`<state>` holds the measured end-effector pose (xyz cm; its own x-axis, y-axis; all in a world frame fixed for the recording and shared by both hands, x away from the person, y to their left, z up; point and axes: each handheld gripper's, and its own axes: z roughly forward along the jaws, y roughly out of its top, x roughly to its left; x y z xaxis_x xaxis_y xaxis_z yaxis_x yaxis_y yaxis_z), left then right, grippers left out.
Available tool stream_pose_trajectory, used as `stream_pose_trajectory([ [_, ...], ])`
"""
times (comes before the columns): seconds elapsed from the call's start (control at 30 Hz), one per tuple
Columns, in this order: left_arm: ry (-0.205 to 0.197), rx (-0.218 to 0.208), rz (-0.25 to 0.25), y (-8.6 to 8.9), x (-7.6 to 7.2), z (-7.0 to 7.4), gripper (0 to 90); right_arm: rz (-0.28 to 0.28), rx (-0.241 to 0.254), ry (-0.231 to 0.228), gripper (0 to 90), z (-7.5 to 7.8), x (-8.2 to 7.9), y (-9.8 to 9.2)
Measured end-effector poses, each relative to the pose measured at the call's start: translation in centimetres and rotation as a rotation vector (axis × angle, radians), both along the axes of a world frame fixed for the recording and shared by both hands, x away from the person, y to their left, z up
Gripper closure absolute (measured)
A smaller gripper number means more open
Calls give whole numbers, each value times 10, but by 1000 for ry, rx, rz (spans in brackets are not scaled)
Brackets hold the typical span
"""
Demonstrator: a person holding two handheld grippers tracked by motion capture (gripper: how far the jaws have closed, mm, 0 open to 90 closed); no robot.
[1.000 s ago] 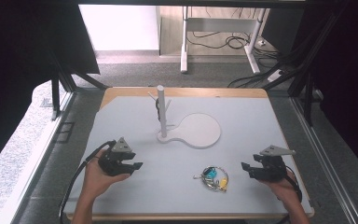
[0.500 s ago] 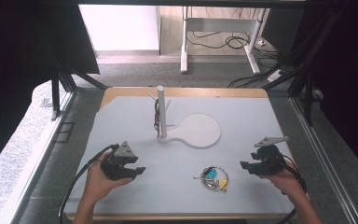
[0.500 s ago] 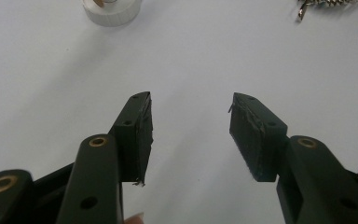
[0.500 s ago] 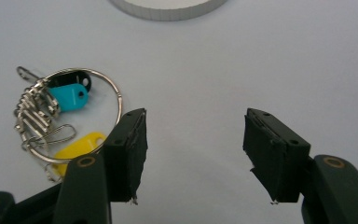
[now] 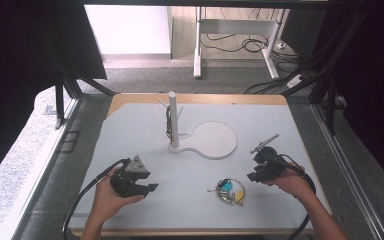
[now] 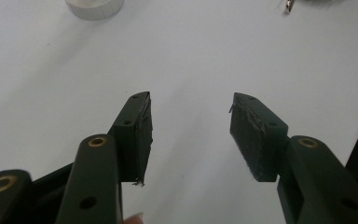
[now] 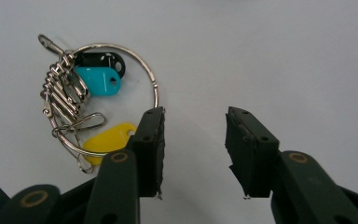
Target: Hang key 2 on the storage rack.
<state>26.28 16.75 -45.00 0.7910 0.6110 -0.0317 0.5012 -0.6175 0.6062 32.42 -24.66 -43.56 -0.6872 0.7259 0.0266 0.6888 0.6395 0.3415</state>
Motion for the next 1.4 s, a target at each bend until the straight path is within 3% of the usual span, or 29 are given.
stream_pose_trajectory([
  [0.13, 1, 7, 4, 0, -3, 0, 491, 3, -16, 49, 631, -7, 4, 7],
  [0.2, 0, 5, 2, 0, -5, -1, 493, 4, -23, 97, 673, -12, 8, 14],
  [0.33, 6, 3, 2, 1, -5, -2, 495, 10, -39, 128, 697, -17, 10, 20],
  [0.4, 9, 1, 10, 3, -5, -4, 496, 13, -64, 173, 708, -22, 13, 29],
  [0.6, 1, 11, 13, 4, -6, -3, 499, 33, -105, 223, 747, -30, 13, 40],
  [1.03, 9, 18, 2, 4, 0, -6, 499, -12, -191, 277, 795, -42, 17, 53],
  [1.4, 12, 23, 4, 6, 1, -8, 495, -41, -174, 298, 859, -41, 20, 47],
])
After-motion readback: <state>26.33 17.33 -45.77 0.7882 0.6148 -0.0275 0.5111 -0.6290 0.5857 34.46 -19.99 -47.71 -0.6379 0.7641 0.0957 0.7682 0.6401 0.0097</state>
